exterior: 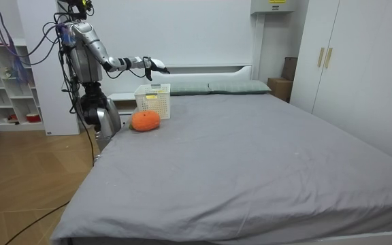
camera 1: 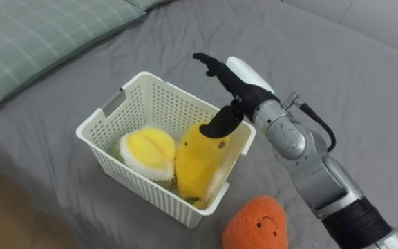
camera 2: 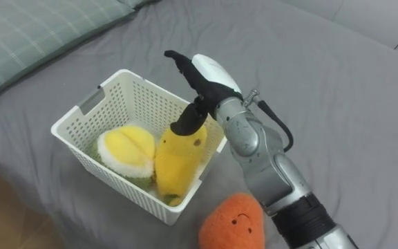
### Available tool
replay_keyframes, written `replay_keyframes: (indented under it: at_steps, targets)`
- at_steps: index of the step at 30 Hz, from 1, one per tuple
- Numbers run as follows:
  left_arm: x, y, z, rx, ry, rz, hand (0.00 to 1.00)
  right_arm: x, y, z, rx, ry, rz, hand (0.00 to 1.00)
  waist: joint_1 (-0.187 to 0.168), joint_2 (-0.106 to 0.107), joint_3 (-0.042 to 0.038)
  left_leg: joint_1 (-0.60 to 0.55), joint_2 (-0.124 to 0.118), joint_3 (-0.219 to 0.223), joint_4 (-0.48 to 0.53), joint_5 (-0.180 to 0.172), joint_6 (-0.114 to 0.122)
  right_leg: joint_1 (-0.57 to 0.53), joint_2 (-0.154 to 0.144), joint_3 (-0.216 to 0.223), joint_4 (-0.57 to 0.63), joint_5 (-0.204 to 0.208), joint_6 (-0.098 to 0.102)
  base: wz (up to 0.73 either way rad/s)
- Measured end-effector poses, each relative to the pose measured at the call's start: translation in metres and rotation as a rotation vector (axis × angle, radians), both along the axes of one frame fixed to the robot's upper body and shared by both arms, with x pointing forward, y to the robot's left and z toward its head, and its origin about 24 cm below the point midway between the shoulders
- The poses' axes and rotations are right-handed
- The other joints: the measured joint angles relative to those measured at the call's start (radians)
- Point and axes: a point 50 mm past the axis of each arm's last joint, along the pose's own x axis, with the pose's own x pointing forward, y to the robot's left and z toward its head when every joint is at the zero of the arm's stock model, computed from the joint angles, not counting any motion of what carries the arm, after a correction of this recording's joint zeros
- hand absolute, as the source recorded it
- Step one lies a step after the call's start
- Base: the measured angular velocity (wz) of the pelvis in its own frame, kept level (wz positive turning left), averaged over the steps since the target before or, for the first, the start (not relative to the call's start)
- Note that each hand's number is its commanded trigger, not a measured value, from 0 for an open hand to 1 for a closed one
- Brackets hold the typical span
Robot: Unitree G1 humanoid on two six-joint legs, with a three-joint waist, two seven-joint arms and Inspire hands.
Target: Collect toys from the bed
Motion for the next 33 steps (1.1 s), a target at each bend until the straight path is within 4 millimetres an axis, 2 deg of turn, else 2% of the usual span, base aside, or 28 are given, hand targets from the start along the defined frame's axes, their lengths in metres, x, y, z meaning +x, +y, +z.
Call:
replay_keyframes:
  at_steps: [17, 21, 23, 25, 28, 29, 30, 31, 33]
  targets:
    - [-0.002, 0.002, 0.0, 0.0, -0.001, 0.027, 0.0, 0.004, -0.011, 0.006, 0.036, -0.017, -0.043, 0.0, -0.029, 0.001, -0.0007, 0.012, 0.0, 0.003, -0.003, 0.0, 0.0, 0.008, 0.0, 0.013, 0.0, 0.0, 0.0, 0.0]
    - [-0.01, 0.002, -0.001, -0.001, 0.019, 0.034, 0.0, 0.004, -0.012, 0.007, 0.049, -0.016, -0.044, 0.0, -0.05, 0.004, 0.0, 0.024, -0.001, 0.001, -0.003, 0.0, 0.0, 0.024, 0.0, 0.011, -0.007, 0.0, 0.0, 0.01]
    - [-0.013, 0.002, -0.001, -0.002, 0.024, 0.036, 0.0, 0.004, -0.018, 0.006, 0.093, -0.007, -0.064, 0.0, -0.057, 0.008, 0.0011, 0.03, -0.002, 0.001, -0.002, 0.0, 0.001, 0.033, 0.001, 0.012, -0.012, 0.0, 0.0, 0.0]
    - [-0.014, 0.002, -0.002, -0.002, 0.025, 0.043, 0.0, 0.004, -0.028, 0.005, 0.116, -0.007, -0.1, 0.0, -0.06, 0.017, -0.0024, 0.028, -0.002, 0.001, -0.002, 0.0, 0.001, 0.034, 0.001, 0.014, -0.012, 0.0, 0.0, 0.0]
    - [-0.022, 0.001, -0.003, -0.008, 0.041, 0.064, 0.0, 0.004, -0.043, 0.007, 0.146, -0.035, -0.174, 0.0, -0.081, 0.036, -0.016, 0.029, -0.001, 0.009, -0.002, 0.0, 0.001, 0.034, 0.001, 0.022, -0.011, 0.0, 0.0, -0.06]
    - [-0.024, 0.001, -0.003, -0.008, 0.044, 0.064, 0.0, 0.004, -0.047, 0.006, 0.154, -0.04, -0.185, 0.0, -0.086, 0.041, -0.0173, 0.029, -0.001, 0.009, -0.002, 0.0, 0.001, 0.034, 0.001, 0.021, -0.011, 0.0, 0.0, 0.0]
    - [-0.027, 0.0, -0.003, -0.009, 0.05, 0.065, 0.0, 0.001, -0.052, 0.003, 0.175, -0.041, -0.213, 0.0, -0.103, 0.049, -0.0221, 0.032, -0.001, 0.009, -0.002, 0.0, 0.001, 0.035, 0.0, 0.019, -0.011, 0.0, 0.0, 0.0]
    - [-0.029, 0.0, -0.003, -0.009, 0.054, 0.066, 0.0, 0.0, -0.054, 0.001, 0.188, -0.035, -0.227, 0.0, -0.106, 0.052, -0.0229, 0.037, -0.001, 0.011, -0.003, 0.0, 0.001, 0.036, 0.0, 0.02, -0.01, 0.0, 0.0, -0.04]
    - [-0.032, 0.001, -0.004, -0.007, 0.062, 0.07, 0.0, -0.007, -0.064, -0.01, 0.227, -0.002, -0.278, 0.0, -0.124, 0.065, -0.0174, 0.047, 0.001, 0.024, -0.009, 0.0, 0.001, 0.047, 0.001, 0.025, -0.011, 0.0, 0.0, -0.08]
